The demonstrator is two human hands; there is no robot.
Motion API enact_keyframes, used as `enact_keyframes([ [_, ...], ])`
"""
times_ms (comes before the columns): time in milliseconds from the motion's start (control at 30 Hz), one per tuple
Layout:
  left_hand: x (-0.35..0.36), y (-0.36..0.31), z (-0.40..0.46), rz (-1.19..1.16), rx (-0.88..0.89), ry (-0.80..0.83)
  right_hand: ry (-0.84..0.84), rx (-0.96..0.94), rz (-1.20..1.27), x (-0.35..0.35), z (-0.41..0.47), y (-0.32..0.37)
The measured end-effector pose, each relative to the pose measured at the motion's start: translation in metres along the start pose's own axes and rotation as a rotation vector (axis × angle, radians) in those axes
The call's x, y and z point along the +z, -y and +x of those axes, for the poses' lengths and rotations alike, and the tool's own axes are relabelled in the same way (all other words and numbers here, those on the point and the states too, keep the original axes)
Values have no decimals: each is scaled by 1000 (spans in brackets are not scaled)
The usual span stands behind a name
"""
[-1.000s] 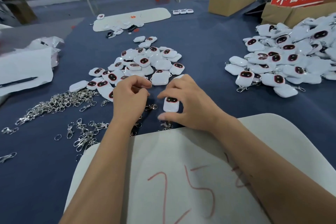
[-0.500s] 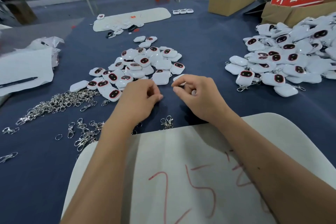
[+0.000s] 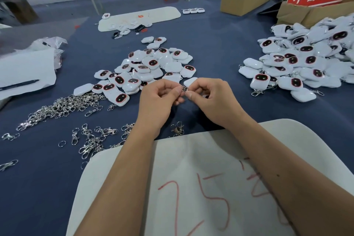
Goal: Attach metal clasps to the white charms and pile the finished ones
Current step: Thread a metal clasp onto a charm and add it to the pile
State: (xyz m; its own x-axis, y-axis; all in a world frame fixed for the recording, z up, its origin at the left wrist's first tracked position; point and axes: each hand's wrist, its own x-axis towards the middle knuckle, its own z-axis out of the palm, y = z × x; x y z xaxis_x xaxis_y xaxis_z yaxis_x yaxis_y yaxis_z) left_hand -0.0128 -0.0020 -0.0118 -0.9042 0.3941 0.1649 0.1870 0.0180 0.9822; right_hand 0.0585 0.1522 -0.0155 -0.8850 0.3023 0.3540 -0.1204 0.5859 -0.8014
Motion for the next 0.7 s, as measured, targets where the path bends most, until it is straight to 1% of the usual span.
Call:
enact_keyframes([
  [100,1,1,1,6,-24,-1,-36,-10,18,0,0,2],
  [233,1,-1,0,6,-29,9,-25,-49,24,-1,0,3],
  [333,1,-2,0,3,-29,22,-23,-33,41,-1,0,3],
  [500,1,-1,-1,37,-4,36,-3,-25,49,-1,0,3],
  [700,1,-5,-1,29,25,94,39,-37,47,0,0,2],
])
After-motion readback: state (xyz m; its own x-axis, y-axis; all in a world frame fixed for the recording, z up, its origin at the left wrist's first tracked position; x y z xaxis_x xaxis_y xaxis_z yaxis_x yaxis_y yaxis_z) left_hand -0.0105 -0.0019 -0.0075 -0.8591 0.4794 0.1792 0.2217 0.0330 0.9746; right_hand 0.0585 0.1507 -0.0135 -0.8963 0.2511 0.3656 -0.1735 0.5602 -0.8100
